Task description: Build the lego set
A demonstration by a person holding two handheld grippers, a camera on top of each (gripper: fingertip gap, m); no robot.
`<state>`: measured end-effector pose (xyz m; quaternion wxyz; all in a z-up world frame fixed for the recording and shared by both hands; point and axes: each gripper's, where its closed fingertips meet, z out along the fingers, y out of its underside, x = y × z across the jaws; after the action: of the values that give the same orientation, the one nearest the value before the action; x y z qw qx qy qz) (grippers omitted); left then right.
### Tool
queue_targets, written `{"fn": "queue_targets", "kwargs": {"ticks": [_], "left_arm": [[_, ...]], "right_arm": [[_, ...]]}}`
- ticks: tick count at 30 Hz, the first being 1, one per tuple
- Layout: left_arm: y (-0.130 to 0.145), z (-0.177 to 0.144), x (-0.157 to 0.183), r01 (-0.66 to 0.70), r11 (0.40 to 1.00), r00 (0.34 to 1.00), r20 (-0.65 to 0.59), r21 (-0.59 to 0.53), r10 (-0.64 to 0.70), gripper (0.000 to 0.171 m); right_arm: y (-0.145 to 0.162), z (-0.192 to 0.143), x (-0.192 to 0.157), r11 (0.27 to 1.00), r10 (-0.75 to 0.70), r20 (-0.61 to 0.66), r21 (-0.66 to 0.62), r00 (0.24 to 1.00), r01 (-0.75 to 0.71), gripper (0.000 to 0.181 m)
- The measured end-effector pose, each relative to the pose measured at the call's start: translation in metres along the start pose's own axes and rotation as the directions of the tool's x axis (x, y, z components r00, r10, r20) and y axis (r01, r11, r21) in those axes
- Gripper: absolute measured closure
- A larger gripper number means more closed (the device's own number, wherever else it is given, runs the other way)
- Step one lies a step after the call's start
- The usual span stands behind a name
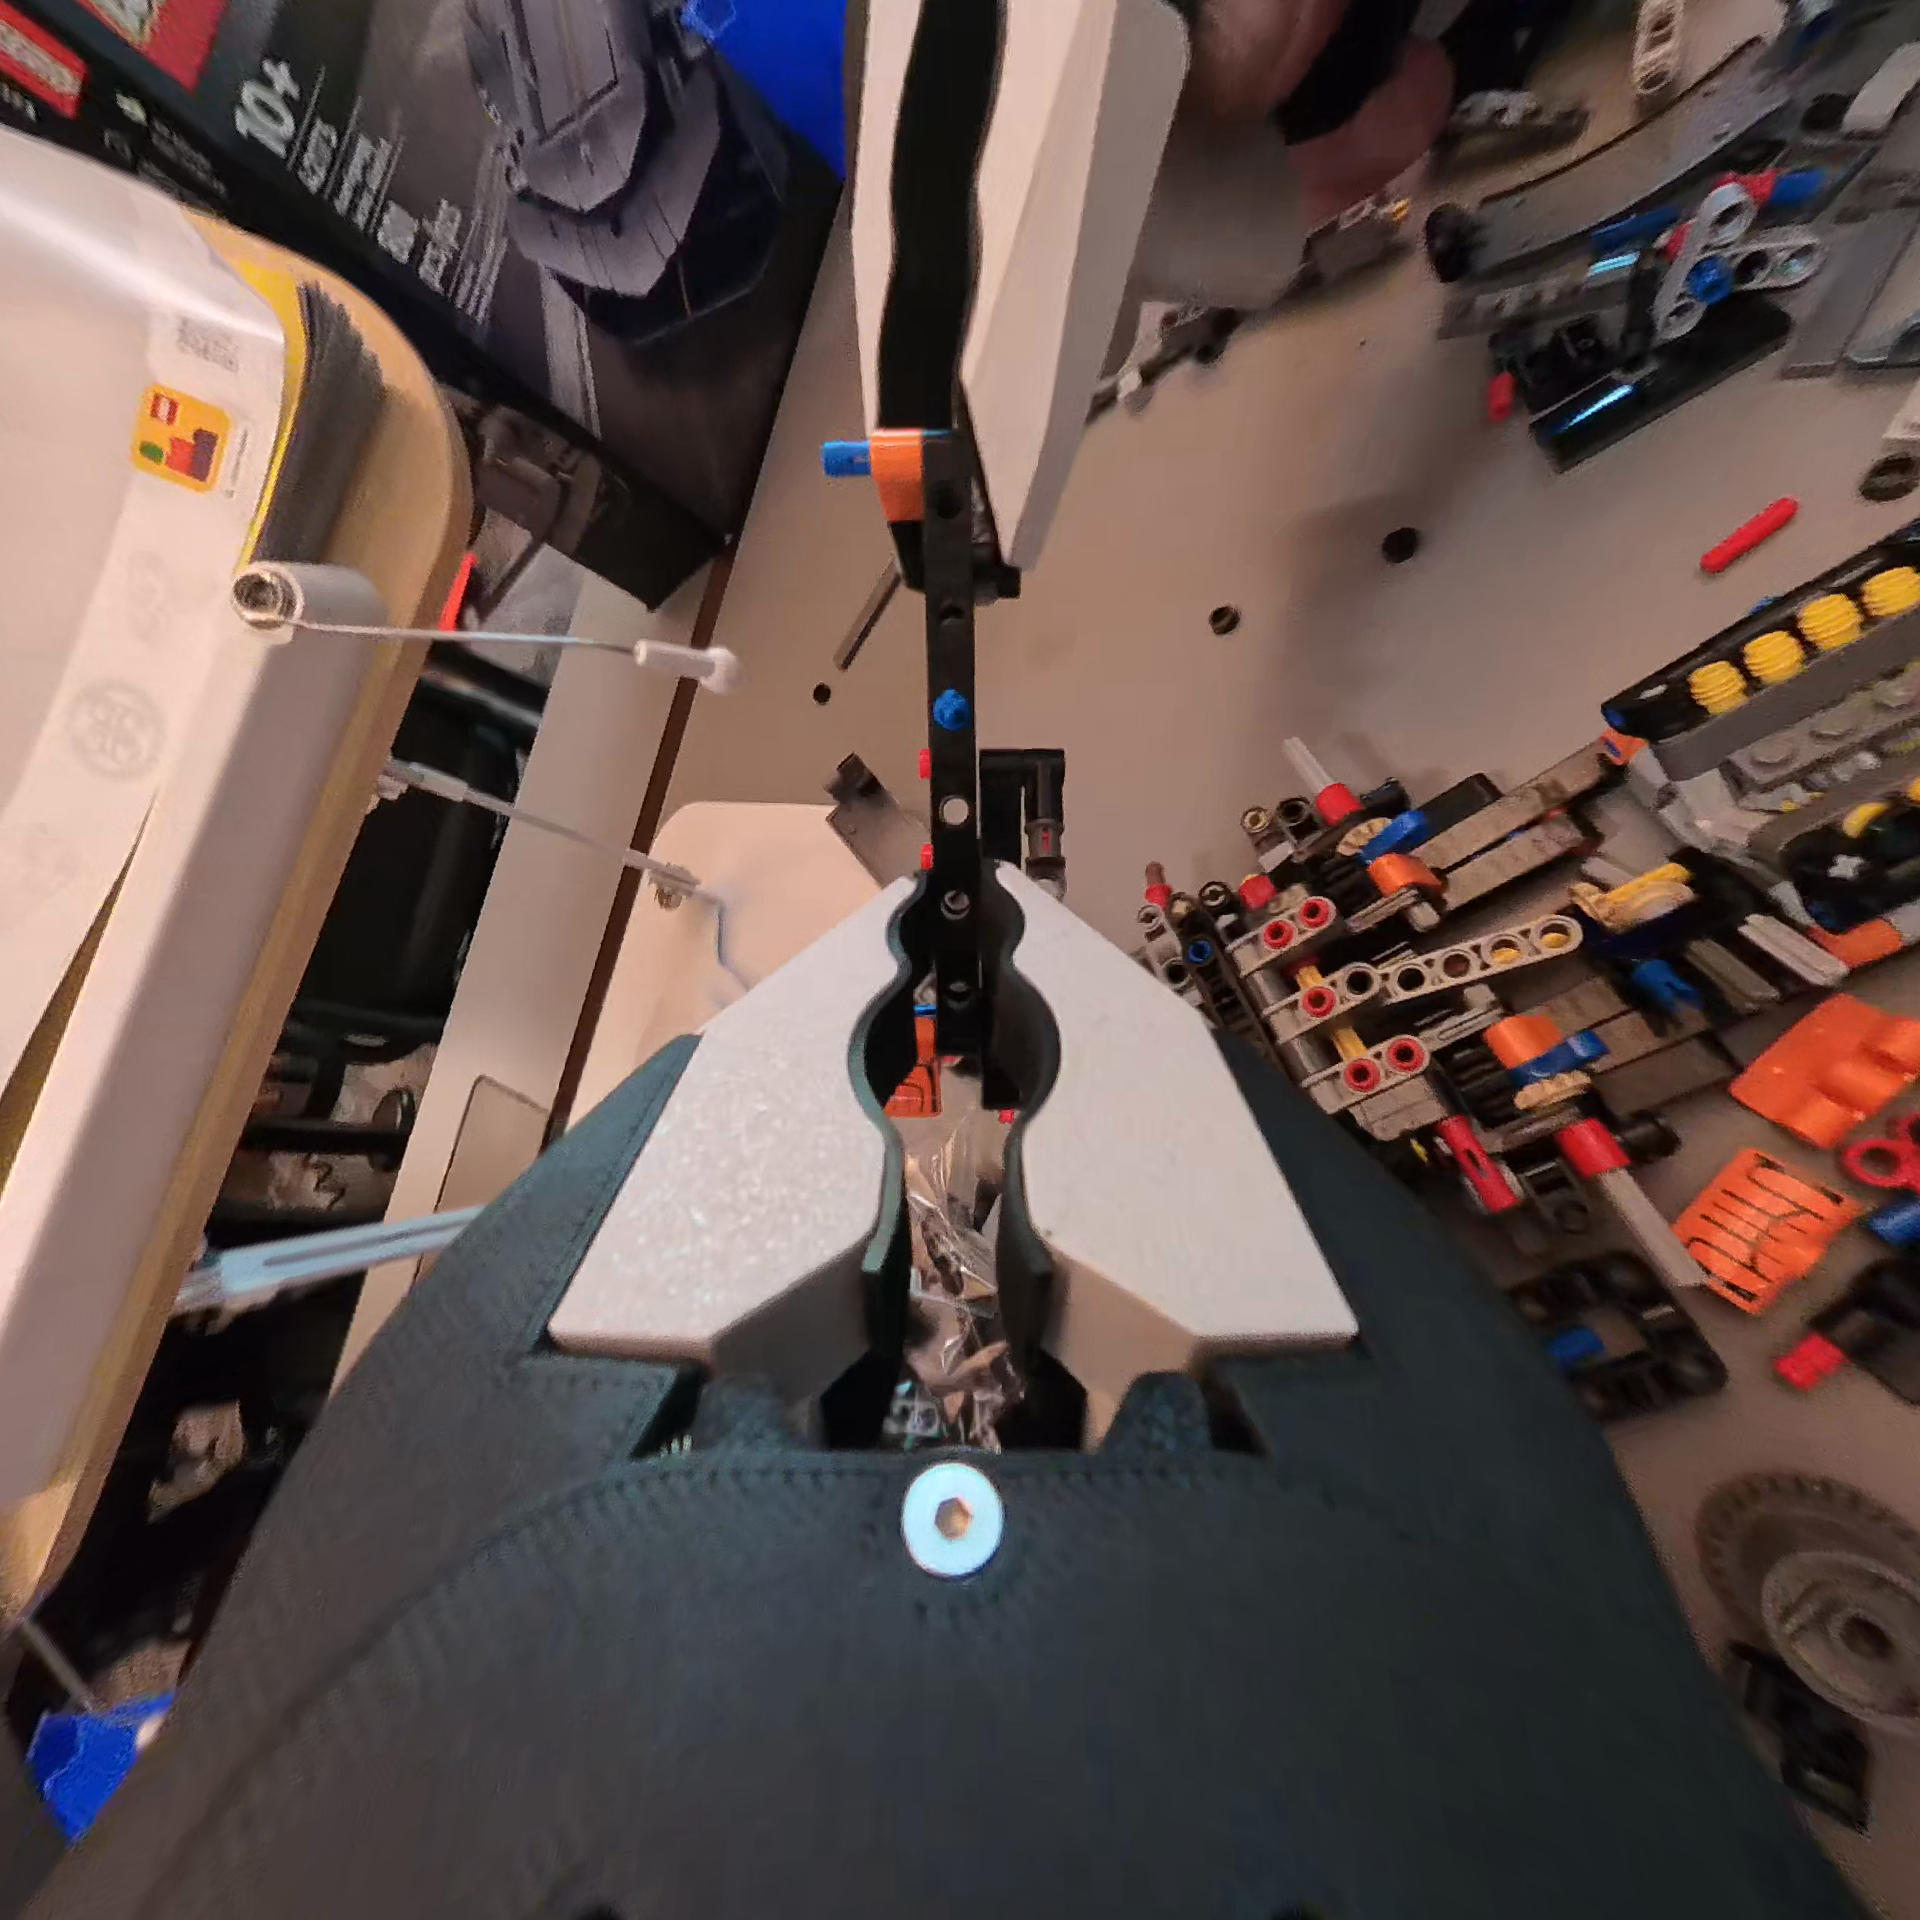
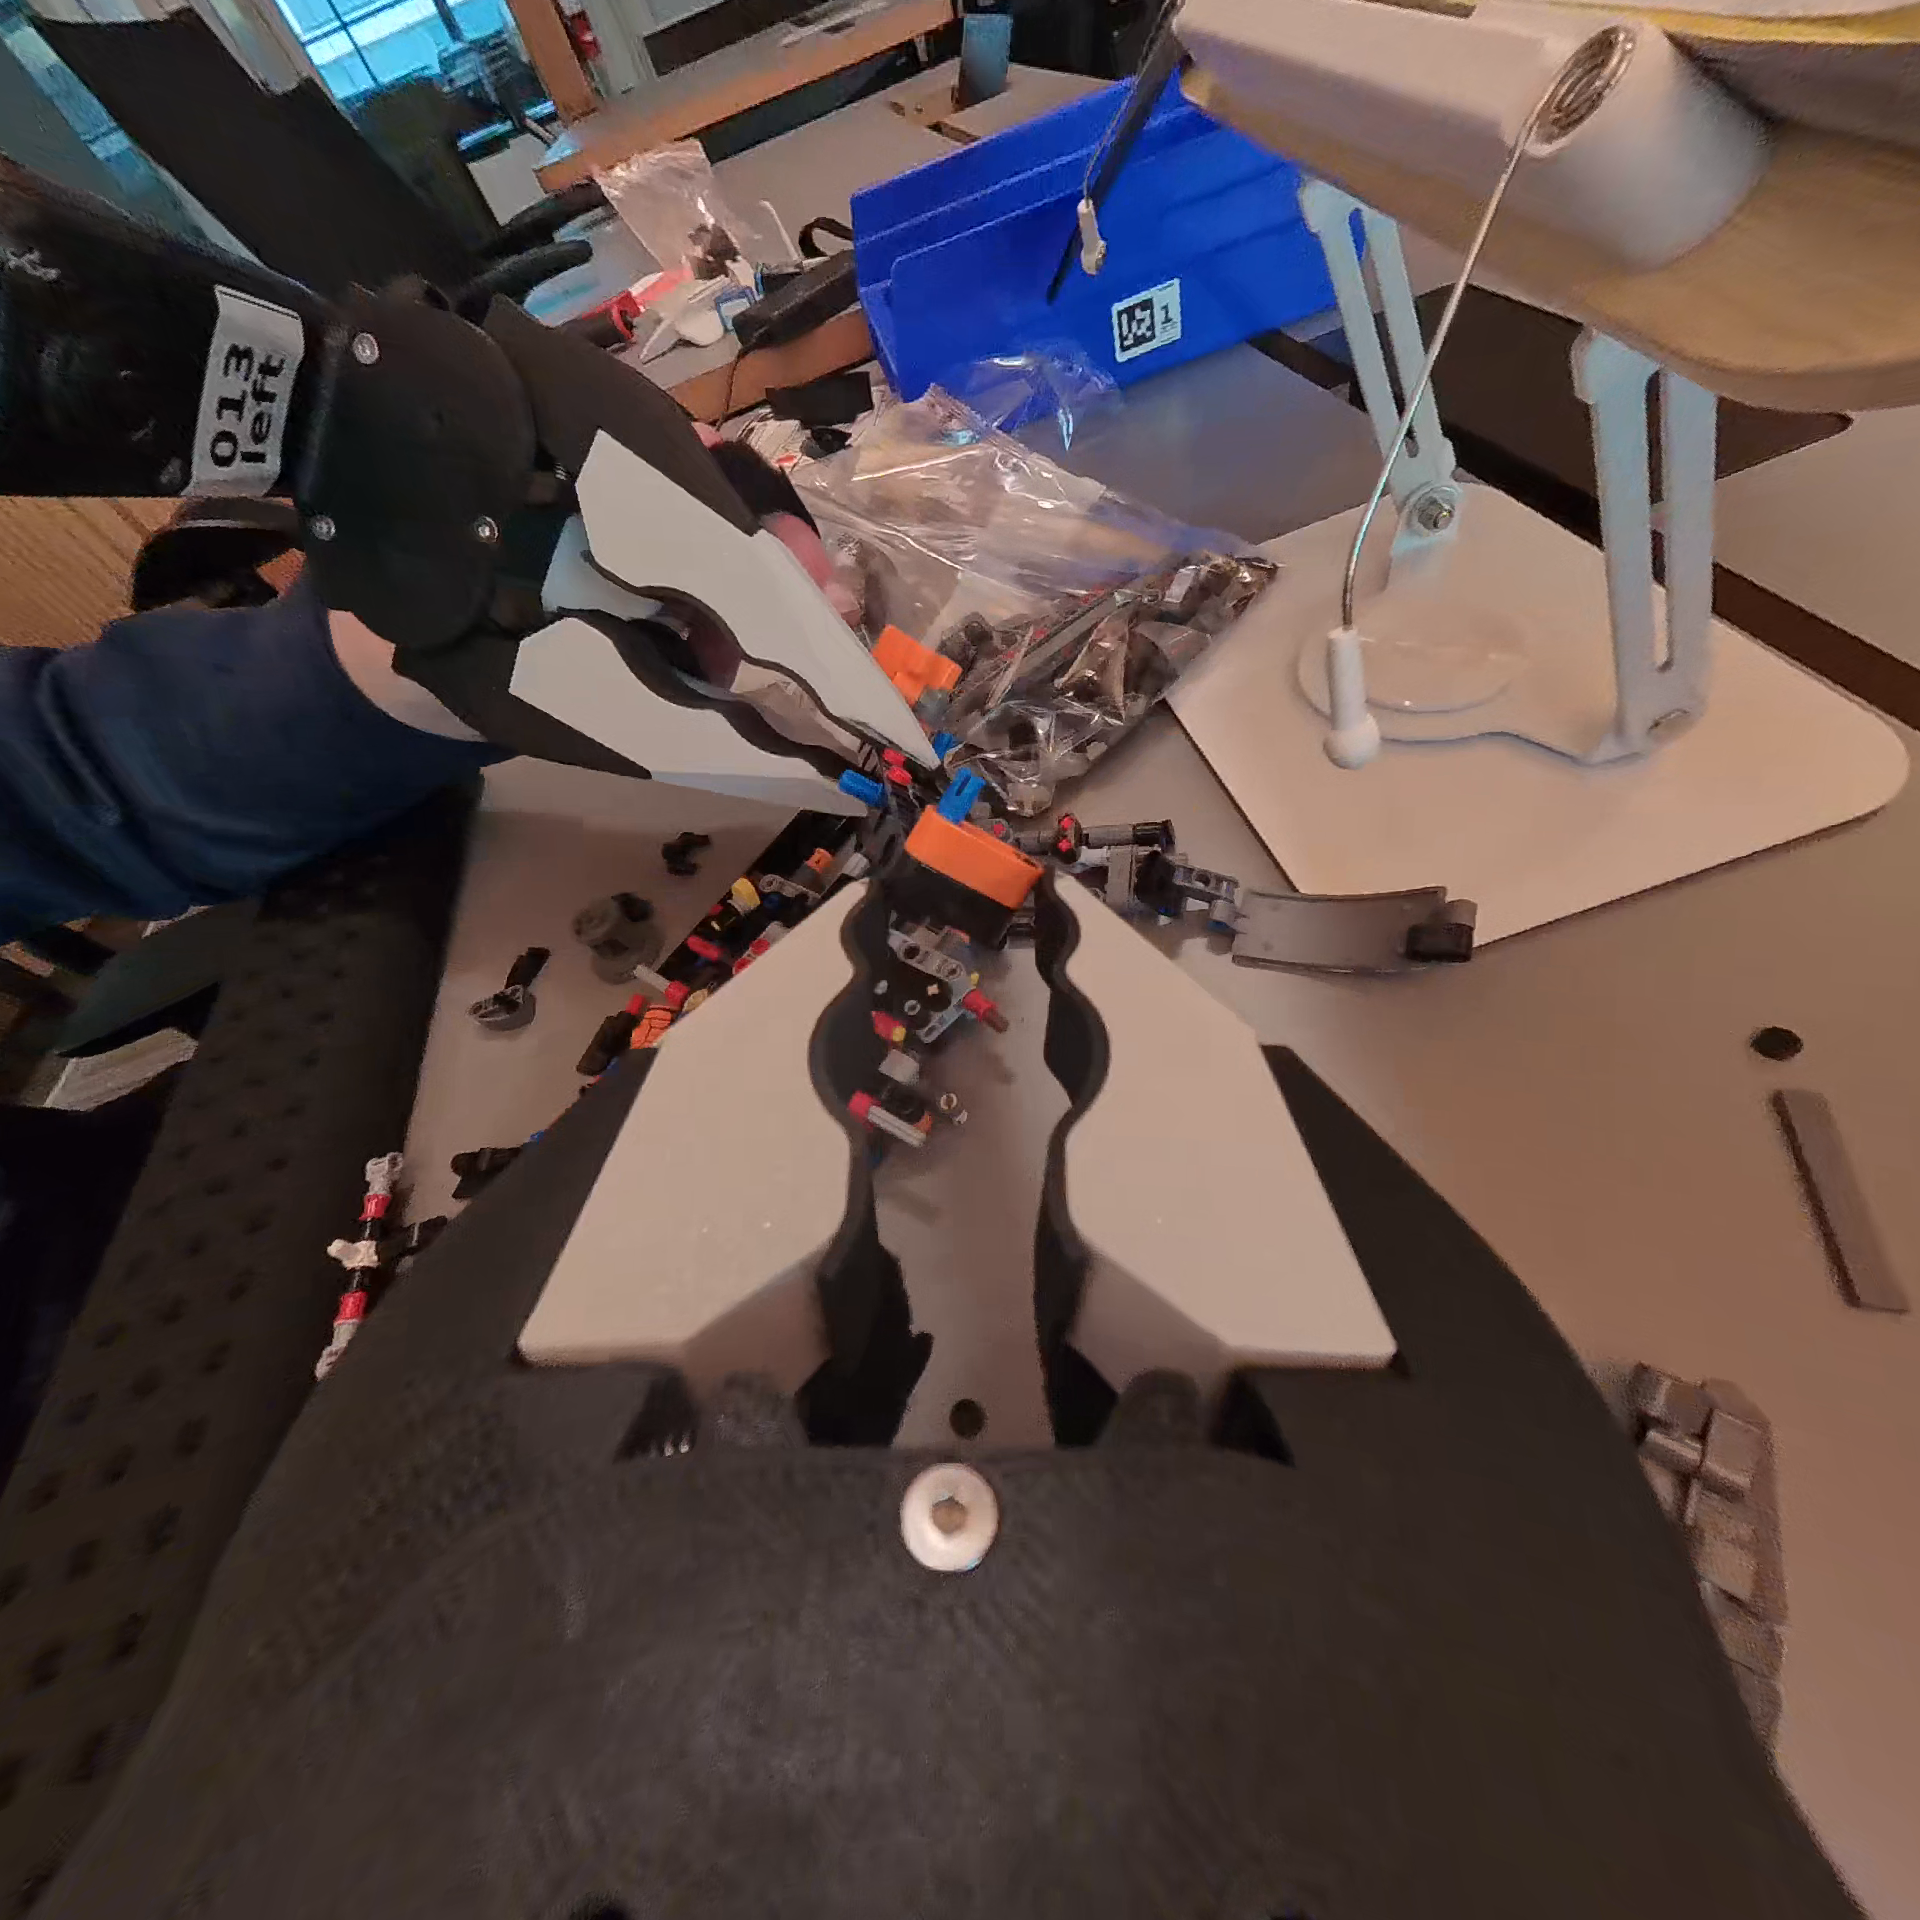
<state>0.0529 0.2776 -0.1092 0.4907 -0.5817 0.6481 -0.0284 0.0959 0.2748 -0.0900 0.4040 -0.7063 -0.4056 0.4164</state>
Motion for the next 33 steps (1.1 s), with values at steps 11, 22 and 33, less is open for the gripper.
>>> {"fn": "queue_targets", "kwargs": {"ticks": [11,22,33], "left_arm": [[-0.006,0.002,0.006,0.028,0.999,0.999,-0.019,0.023,-0.028,0.164],[-0.032,-0.002,0.002,0.072,0.99,0.995,0.06,0.12,-0.08,0.164],[-0.041,-0.007,0.005,0.111,0.978,0.994,0.005,0.174,-0.113,0.156]], "right_arm": [[-0.02,0.003,-0.032,0.986,-0.165,-0.028,0.03,0.986,0.165,0.174],[-0.032,0.0,-0.033,0.99,-0.064,-0.035,0.127,0.997,0.068,0.139],[-0.022,0.0,-0.029,0.97,-0.236,-0.142,0.025,0.961,0.241,0.16]]}}
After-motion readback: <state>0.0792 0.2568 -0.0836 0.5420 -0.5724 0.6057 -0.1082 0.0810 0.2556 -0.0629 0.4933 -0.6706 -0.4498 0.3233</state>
